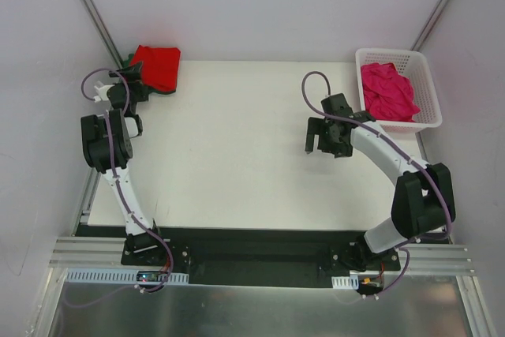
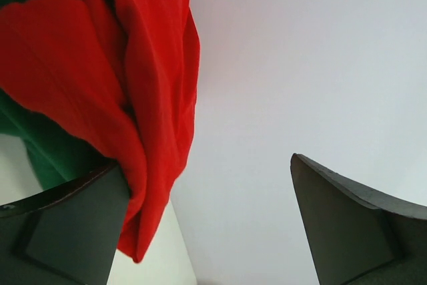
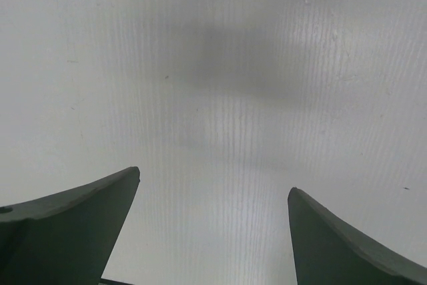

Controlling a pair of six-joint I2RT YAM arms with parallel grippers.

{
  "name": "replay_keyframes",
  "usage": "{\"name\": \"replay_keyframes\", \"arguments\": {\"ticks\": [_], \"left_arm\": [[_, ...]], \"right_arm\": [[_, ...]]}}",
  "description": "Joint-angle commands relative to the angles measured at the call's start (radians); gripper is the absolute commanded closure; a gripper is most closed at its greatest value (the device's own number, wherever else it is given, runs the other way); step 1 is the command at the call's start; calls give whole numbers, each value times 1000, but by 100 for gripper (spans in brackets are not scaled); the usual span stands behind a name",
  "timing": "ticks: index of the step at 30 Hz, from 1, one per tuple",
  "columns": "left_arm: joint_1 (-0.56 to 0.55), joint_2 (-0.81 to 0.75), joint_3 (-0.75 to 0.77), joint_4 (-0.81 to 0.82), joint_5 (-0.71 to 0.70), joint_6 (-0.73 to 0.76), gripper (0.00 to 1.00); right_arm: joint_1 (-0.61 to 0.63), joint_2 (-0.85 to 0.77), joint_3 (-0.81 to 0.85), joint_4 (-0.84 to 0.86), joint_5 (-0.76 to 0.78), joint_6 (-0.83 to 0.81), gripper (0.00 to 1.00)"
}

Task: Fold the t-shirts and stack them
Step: Put the neatly folded tshirt into the corner of the board with the left arm

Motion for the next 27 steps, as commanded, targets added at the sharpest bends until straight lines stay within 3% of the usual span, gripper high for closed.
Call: {"name": "replay_keyframes", "arguments": {"ticks": [1, 15, 19, 24, 25, 27], "left_arm": [[12, -125, -90, 43, 27, 41, 1], [41, -383, -469, 82, 62, 93, 1], [32, -499, -503, -33, 163, 197, 1], [10, -688, -460, -298, 254, 475, 2], [1, -708, -451, -326, 262, 510, 5], [1, -733, -433, -349, 303, 556, 29]], "right_arm": [[4, -69, -12, 9, -12, 18, 4], [4, -165, -54, 39, -33, 27, 4], [4, -181, -78, 56, -39, 26, 4], [4, -196, -107, 79, -48, 22, 4], [4, -198, -116, 82, -51, 24, 4], [4, -199, -127, 99, -64, 26, 4]]}}
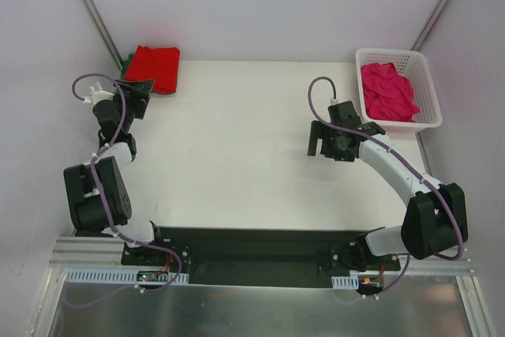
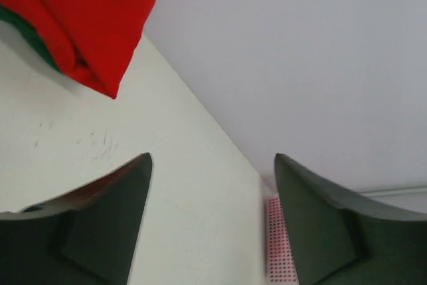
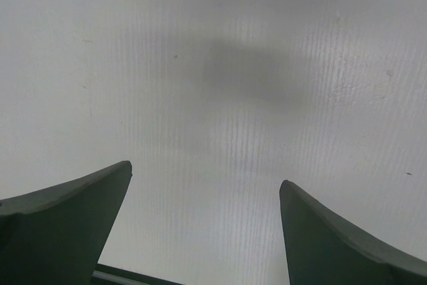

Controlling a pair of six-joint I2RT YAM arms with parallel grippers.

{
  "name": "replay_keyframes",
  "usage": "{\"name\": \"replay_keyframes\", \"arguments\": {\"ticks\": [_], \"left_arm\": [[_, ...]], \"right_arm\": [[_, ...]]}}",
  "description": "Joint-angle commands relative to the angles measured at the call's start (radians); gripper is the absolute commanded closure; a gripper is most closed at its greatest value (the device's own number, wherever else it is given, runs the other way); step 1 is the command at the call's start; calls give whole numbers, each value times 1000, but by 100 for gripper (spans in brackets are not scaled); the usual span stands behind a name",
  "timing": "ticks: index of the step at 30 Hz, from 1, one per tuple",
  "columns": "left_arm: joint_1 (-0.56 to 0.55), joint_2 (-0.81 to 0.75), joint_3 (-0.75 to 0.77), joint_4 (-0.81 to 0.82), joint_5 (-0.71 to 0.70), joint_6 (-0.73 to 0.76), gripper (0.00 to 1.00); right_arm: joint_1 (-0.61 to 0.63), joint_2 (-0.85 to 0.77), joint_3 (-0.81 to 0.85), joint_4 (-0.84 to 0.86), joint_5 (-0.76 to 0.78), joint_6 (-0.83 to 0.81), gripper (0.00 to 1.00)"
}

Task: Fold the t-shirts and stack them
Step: Put the neatly folded tshirt into the corner of the board with the left arm

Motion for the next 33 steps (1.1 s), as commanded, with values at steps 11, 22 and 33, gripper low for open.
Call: {"name": "replay_keyframes", "arguments": {"ticks": [11, 22, 33], "left_arm": [[-22, 235, 328, 59, 251, 73, 100], [-34, 708, 903, 31, 225, -46, 100], [-73, 1032, 1328, -177, 113, -63, 100]], "right_arm": [[4, -14, -39, 61, -40, 15, 4], [6, 75, 3, 52, -36, 26, 4], [12, 88, 13, 17, 3, 32, 4]]}}
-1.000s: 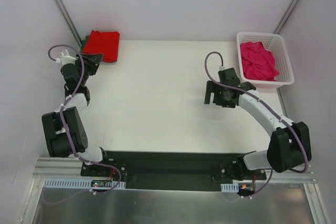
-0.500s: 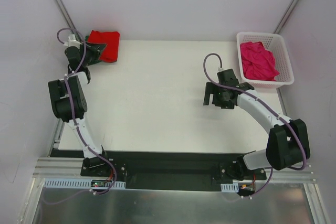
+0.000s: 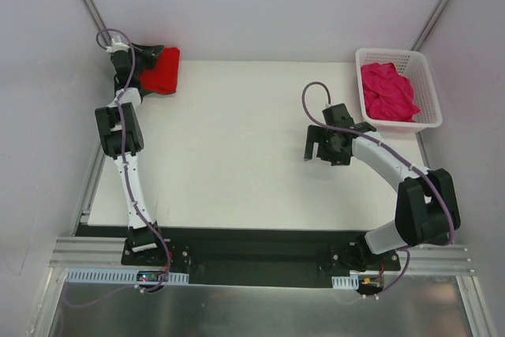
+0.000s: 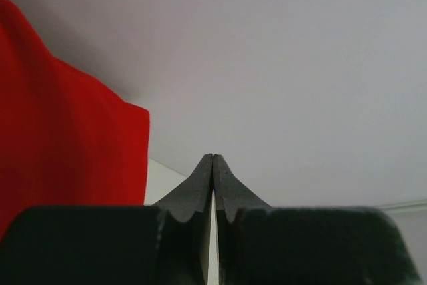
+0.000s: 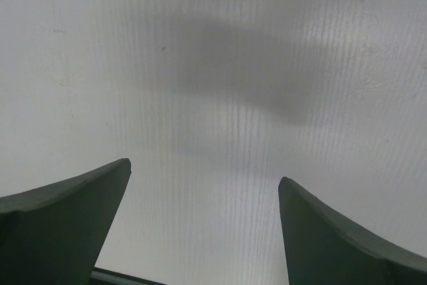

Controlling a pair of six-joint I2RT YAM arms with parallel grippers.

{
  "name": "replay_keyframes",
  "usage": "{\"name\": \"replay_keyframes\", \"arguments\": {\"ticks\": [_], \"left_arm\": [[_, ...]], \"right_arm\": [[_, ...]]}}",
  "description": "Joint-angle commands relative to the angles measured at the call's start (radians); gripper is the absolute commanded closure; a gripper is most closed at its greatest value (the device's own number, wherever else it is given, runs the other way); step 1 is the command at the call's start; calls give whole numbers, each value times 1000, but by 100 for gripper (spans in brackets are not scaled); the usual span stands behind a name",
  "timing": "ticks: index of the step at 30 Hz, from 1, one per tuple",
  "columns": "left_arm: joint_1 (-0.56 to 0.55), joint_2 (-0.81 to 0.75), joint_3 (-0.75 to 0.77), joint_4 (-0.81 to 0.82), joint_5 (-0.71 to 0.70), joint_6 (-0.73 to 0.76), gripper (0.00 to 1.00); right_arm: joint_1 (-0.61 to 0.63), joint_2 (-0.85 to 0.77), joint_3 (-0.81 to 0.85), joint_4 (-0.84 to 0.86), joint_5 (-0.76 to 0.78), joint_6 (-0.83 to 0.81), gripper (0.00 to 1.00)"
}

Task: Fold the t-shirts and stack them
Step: Put the neatly folded tshirt into the corner of the board with the left arm

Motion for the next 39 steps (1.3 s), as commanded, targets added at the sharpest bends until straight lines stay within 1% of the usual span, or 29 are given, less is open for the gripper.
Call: {"name": "replay_keyframes", "arguments": {"ticks": [1, 7, 12, 15, 19, 20, 24, 27, 28, 30, 31, 32, 33, 34, 36, 37, 38, 39], "left_arm": [[-16, 68, 83, -87, -64, -10, 100], [-16, 51, 17, -176, -116, 44, 100], [-9, 45, -23, -184, -130, 42, 100], [-3, 45, -36, -140, -104, 19, 100], [-1, 0, -23, -112, -64, 13, 100], [0, -12, 3, -117, -58, 21, 100], [-1, -99, 81, -192, -29, 76, 100], [-4, -210, 94, -268, -7, 153, 100], [-7, -278, 86, -326, -6, 209, 100], [-24, -351, 68, -405, -17, 278, 100], [-30, -424, 48, -440, -17, 351, 100], [-36, -464, 27, -513, -26, 386, 100], [-42, -507, -4, -535, -33, 412, 100], [-53, -594, -76, -554, -35, 455, 100], [-64, -687, -157, -607, -55, 496, 100], [-81, -769, -218, -647, -72, 543, 100], [-88, -811, -249, -713, -81, 567, 100], [-96, -849, -283, -738, -87, 584, 100]], "right_arm": [[8, -7, 47, -33, 34, 12, 4], [8, -15, 59, -46, 39, 11, 4], [11, -36, 58, -56, 43, 11, 4], [11, -51, 48, -60, 46, 12, 4], [13, -81, 32, -63, 54, 9, 4], [13, -85, 24, -63, 54, 8, 4], [13, -116, 6, -63, 56, 8, 4], [16, -150, -17, -51, 57, 6, 4], [14, -157, -22, -48, 56, 8, 4], [16, -182, -36, -36, 56, 5, 4], [16, -189, -45, -33, 56, 3, 4], [13, -200, -50, -28, 56, 0, 4], [16, -208, -54, -23, 52, -6, 4], [16, -217, -63, -17, 54, -9, 4], [16, -245, -74, -7, 54, -15, 4], [16, -254, -80, 0, 52, -21, 4], [17, -263, -83, 4, 51, -23, 4], [17, -281, -87, 10, 52, -29, 4]]}}
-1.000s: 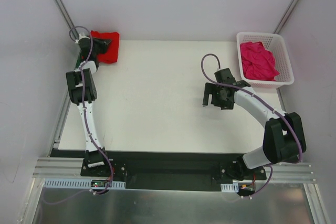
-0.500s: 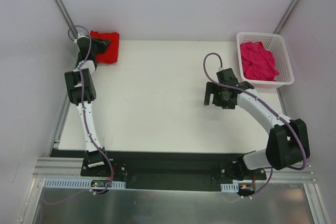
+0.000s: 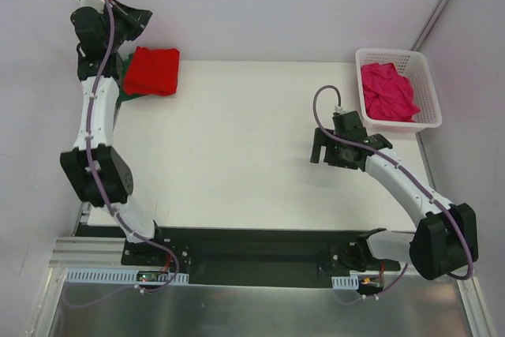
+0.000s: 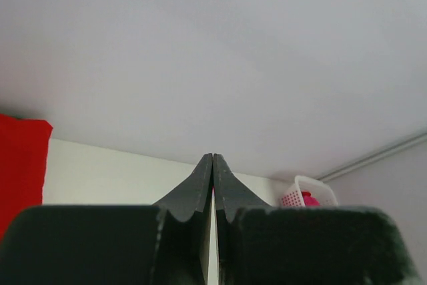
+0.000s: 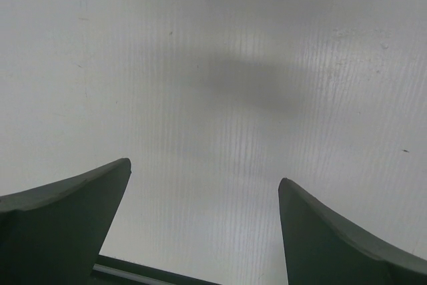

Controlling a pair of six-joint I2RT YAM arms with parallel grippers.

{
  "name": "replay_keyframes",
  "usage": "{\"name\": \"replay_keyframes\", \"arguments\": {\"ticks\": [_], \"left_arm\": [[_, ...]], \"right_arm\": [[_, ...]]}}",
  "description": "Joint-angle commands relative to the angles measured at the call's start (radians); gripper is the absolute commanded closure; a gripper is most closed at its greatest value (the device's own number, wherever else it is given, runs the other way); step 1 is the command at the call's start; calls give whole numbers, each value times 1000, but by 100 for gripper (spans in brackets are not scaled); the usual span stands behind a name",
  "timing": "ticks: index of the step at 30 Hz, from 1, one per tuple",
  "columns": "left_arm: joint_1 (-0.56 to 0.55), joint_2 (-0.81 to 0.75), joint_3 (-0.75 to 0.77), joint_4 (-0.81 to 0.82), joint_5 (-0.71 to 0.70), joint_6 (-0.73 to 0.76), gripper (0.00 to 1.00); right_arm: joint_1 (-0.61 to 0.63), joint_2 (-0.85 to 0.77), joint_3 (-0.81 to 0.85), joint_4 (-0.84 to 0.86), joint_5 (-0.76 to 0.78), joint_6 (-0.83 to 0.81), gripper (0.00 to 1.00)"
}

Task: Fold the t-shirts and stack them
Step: Put the neatly folded tshirt into the corner of the board with the left arm

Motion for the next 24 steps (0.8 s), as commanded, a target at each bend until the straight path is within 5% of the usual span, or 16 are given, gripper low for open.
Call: {"name": "replay_keyframes", "arguments": {"ticks": [1, 5, 8, 10, 12, 15, 16, 24], "left_arm": [[-49, -257, -215, -204, -30, 200, 100], [-136, -498, -450, -264, -101, 275, 100], [-196, -667, -597, -328, -201, 336, 86], [-247, -779, -710, -362, -261, 353, 66], [-258, -874, -815, -374, -263, 352, 57], [-258, -962, -904, -403, -283, 353, 23], [-258, -980, -926, -409, -289, 355, 1], [-258, -1040, -1064, -458, -303, 378, 1]], "right_arm": [[8, -82, -15, 46, 10, -32, 4], [19, -135, -38, 71, 8, -57, 4], [34, -170, -51, 77, 26, -77, 4], [39, -193, -60, 71, 37, -83, 4], [50, -205, -67, 63, 59, -91, 4], [68, -227, -78, 51, 88, -100, 4], [79, -234, -81, 48, 111, -100, 4], [125, -268, -136, 36, 224, -63, 4]]}}
